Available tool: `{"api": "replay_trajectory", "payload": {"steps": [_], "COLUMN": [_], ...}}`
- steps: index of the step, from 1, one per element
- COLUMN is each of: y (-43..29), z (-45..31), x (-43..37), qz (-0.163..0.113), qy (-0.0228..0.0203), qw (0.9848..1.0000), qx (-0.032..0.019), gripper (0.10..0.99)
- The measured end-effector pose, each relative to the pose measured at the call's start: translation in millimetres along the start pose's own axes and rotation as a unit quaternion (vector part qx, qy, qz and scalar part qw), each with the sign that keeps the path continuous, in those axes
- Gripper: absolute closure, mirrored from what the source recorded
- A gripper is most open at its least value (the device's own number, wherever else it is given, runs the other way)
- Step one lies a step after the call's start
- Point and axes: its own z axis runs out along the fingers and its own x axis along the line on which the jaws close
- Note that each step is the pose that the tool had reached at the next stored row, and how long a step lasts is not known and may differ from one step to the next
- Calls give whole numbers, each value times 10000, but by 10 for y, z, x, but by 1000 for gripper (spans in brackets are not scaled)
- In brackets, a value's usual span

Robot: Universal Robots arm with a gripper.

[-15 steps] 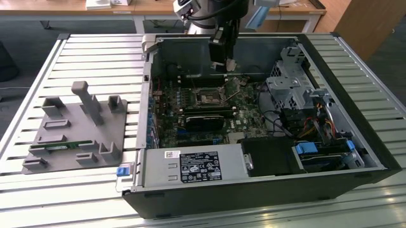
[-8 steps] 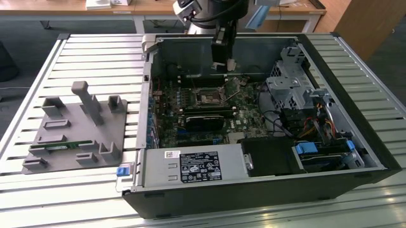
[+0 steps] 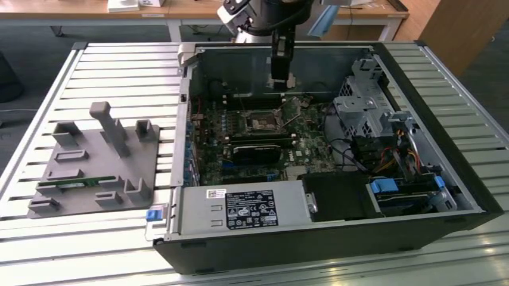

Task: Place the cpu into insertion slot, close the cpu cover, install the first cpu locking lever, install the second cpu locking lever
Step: 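Place the cpu into insertion slot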

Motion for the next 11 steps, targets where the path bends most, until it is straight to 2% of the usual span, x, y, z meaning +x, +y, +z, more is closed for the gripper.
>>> {"api": "replay_trajectory", "payload": {"steps": [3,11], "y": [-4,-44], "z": [4,21], "x": [-1,-12], "qz": [-225,-568], "qy": [20,47], "qw": [9997,9984], "qx": [4,16], "gripper": [545,545]}}
